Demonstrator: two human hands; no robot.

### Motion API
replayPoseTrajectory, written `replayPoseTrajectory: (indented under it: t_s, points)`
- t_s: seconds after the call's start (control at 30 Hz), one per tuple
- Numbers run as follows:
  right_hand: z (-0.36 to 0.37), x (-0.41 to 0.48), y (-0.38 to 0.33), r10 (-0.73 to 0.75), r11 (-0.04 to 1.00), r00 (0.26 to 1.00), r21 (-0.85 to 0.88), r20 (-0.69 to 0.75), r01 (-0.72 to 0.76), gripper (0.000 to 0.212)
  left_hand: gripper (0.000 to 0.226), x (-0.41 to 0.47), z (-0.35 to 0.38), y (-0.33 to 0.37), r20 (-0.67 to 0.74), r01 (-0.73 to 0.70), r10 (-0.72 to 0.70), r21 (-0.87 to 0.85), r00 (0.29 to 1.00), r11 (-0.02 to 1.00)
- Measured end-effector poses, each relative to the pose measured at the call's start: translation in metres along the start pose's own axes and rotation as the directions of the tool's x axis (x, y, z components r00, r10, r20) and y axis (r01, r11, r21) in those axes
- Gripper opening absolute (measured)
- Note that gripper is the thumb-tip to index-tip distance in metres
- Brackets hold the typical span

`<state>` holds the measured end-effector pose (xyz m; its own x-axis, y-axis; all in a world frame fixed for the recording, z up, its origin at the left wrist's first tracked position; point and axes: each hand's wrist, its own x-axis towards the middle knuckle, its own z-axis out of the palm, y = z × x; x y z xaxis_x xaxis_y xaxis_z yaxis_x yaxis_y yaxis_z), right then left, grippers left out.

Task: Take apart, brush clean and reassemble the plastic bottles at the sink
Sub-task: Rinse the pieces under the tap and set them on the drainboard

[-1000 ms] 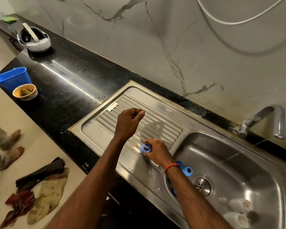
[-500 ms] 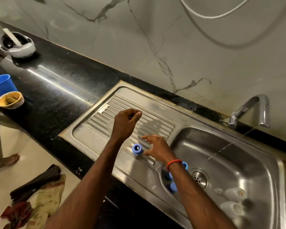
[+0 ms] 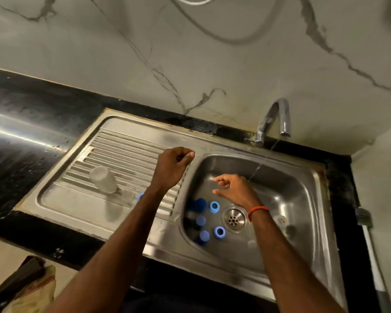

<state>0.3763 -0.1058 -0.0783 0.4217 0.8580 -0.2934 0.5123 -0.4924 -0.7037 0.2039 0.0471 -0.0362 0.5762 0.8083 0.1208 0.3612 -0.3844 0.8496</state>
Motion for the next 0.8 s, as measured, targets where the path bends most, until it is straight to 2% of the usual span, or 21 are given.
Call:
replayPoseTrajectory:
  t_s: [0.3,0.43,0.53,0.7,0.8]
  points:
    - [0.024,-0.014,0.045,0.101,0.993,0.983,-0.079,0.155,-0.089,0.04,0.016,-0.007,0.056,0.006,0.185,-0.059,0.045,0.07,0.982,0.996]
    - [0.044,-0.021,0.043,0.065,0.976,0.926,-0.218,0.371,0.018,0.045,0.018,-0.013,0.069,-0.001,0.232,-0.048,0.021,0.11,0.972,0.993]
    - [0.064,-0.023,0.044,0.074,0.965,0.879,-0.256,0.472,0.056,0.048,0.018,-0.016,0.074,-0.005,0.256,-0.034,0.001,0.127,0.967,0.991]
    - [0.097,-0.023,0.053,0.095,0.928,0.827,-0.35,0.554,0.127,0.059,0.02,-0.016,0.079,-0.013,0.287,-0.023,-0.024,0.16,0.958,0.987]
    - [0.109,-0.026,0.059,0.046,0.916,0.834,-0.357,0.549,0.184,0.051,0.019,-0.015,0.081,-0.012,0.297,-0.036,-0.017,0.174,0.955,0.984]
